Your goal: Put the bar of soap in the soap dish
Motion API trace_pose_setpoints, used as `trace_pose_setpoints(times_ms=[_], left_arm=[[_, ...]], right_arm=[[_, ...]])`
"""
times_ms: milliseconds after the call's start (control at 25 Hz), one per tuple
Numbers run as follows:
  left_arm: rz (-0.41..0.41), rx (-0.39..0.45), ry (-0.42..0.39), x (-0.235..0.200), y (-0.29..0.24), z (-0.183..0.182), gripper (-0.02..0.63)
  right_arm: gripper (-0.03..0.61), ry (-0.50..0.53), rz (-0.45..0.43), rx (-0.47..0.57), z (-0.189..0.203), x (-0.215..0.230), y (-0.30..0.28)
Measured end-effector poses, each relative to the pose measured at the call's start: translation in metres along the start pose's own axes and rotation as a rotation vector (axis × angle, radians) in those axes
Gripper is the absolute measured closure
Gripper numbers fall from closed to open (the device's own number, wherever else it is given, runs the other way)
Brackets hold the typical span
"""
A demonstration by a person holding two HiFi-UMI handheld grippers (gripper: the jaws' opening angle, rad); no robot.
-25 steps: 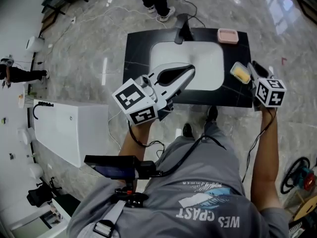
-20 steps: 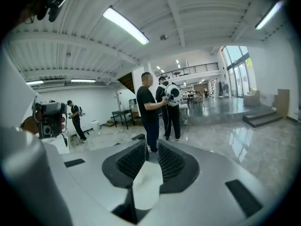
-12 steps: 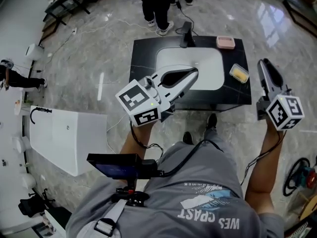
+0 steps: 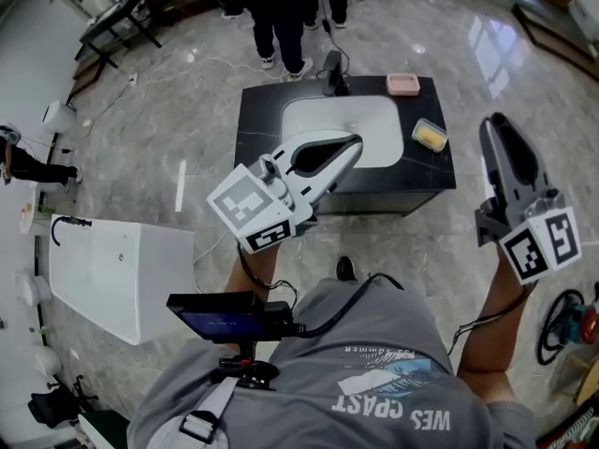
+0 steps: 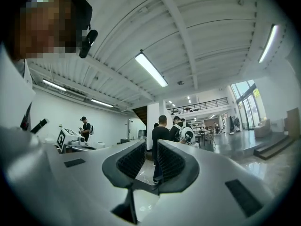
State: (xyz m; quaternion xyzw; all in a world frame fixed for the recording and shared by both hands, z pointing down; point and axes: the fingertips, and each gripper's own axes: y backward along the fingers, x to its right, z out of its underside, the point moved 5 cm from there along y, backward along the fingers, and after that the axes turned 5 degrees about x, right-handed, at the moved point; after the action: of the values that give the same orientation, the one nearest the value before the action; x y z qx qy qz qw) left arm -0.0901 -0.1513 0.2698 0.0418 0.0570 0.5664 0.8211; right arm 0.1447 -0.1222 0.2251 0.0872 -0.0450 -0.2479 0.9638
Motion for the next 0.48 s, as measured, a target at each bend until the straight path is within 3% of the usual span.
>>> trace_pose_setpoints(times_ms=[480], left_arm=[[-0.081,-0.006,-0.021,0.124,-0.003,0.005,0.607]], right_arm=[[0.503,0.006,-0.063,0.004,-0.043,-0.036,0.147]])
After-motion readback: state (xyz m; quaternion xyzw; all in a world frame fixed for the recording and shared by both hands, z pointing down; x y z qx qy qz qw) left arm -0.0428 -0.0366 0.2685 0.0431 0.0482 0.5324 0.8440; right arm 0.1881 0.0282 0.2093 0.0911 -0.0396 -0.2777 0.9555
